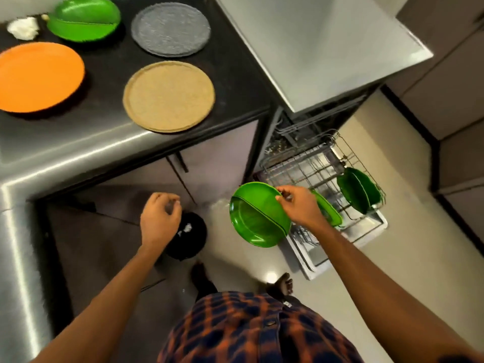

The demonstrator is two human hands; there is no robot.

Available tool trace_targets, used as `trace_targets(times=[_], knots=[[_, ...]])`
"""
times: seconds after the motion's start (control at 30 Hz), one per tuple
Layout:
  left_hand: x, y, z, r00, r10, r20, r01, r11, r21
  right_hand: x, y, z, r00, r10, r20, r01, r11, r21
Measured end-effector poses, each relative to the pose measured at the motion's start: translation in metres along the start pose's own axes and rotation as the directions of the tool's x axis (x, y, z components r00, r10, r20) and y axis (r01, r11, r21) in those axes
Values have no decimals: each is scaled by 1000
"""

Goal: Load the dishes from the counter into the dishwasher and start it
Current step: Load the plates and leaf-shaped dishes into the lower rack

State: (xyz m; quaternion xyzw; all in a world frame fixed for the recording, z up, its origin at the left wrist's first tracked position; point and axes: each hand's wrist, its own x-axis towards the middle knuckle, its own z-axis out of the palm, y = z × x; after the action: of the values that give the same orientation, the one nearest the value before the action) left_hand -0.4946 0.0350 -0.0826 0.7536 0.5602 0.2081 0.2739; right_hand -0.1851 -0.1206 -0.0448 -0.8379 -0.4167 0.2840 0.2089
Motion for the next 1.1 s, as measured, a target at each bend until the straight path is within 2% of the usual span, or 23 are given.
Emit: trace_targets(times=[0.1, 0.2, 0.5, 0.67, 0.87, 1.03, 1.1], knots=[[-32, 32, 58, 979, -142, 147, 146, 989, -19, -20, 71, -13, 993, 114, -19, -114, 993, -25], [-62, 72, 114, 933, -249, 258, 261, 965, -9, -37, 145, -28, 970, 238, -46, -237, 971, 22], [-110, 175, 245, 829, -220, 514, 215, 974, 71, -51, 294, -78, 885, 458, -82, -453, 888, 80], [-106, 197, 306, 747, -276, 605, 267, 958, 107, -27, 340, -95, 841, 528, -120, -514, 848, 127], [-90, 200, 374, 615, -416, 670, 418, 892, 170, 15, 379, -110, 785, 608, -122, -598, 794, 107], [-86, 204, 419, 535, -454, 713, 438, 870, 226, 54, 416, -132, 724, 680, -116, -679, 732, 51], [-87, 219, 431, 527, -431, 733, 423, 881, 213, 68, 430, -142, 717, 683, -140, -686, 727, 29]])
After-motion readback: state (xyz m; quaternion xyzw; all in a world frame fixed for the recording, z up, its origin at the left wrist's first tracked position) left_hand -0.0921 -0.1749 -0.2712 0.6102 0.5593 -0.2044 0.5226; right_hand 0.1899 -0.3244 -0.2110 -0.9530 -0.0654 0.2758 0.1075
